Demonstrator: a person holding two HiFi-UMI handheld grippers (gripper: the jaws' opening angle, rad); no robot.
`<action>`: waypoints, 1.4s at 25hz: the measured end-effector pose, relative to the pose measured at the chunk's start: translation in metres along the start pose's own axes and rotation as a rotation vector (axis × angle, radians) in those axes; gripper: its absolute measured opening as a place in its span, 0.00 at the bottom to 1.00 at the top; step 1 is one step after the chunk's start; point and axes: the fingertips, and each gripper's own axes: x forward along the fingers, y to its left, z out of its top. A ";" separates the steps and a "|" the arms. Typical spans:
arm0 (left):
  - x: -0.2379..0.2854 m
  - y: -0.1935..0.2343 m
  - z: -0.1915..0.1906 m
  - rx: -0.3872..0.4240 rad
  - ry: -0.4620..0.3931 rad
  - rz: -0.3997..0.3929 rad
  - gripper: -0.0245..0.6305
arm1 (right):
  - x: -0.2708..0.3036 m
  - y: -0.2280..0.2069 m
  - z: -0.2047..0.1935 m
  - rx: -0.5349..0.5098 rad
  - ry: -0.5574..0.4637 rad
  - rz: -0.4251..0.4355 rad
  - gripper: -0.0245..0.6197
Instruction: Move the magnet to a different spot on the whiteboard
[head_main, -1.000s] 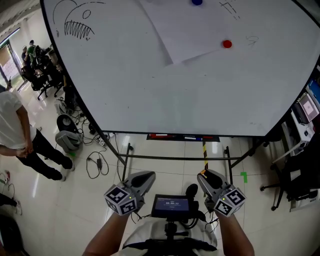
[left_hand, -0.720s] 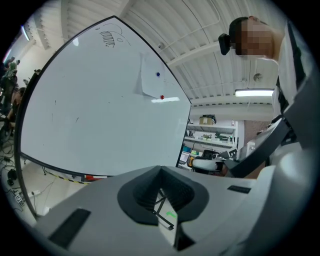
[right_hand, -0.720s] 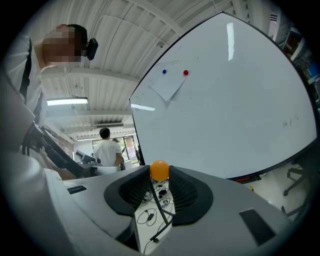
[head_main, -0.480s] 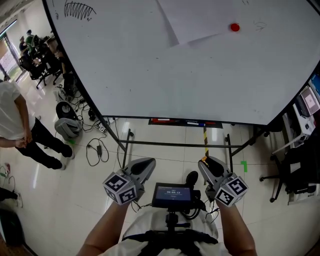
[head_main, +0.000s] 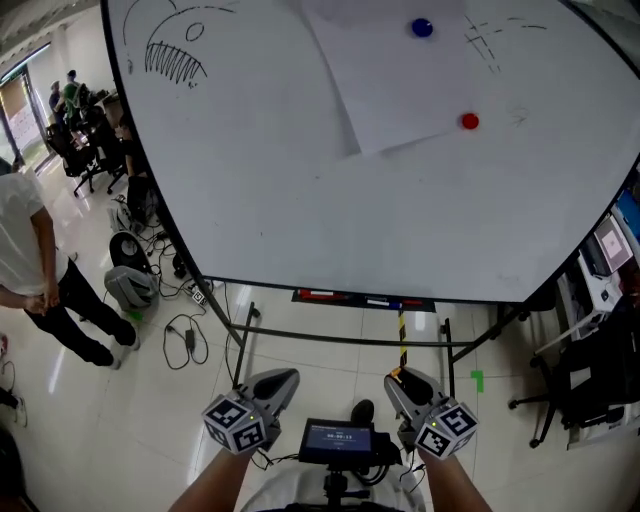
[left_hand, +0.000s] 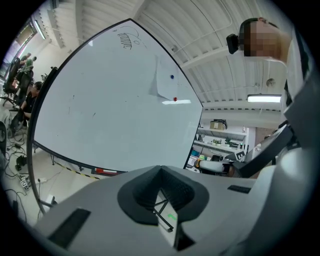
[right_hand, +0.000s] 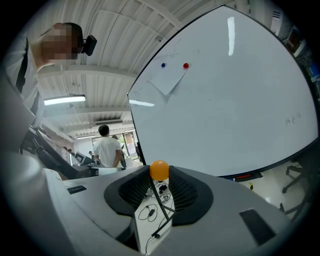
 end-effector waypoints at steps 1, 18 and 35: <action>0.003 0.000 0.001 0.002 0.004 0.002 0.09 | 0.001 -0.003 0.003 0.000 -0.001 0.001 0.25; 0.097 0.012 0.046 0.054 0.003 0.075 0.09 | 0.016 -0.118 0.061 -0.146 0.015 -0.145 0.25; 0.167 0.031 0.059 0.079 0.038 0.194 0.09 | 0.035 -0.201 0.148 -0.150 -0.145 -0.115 0.25</action>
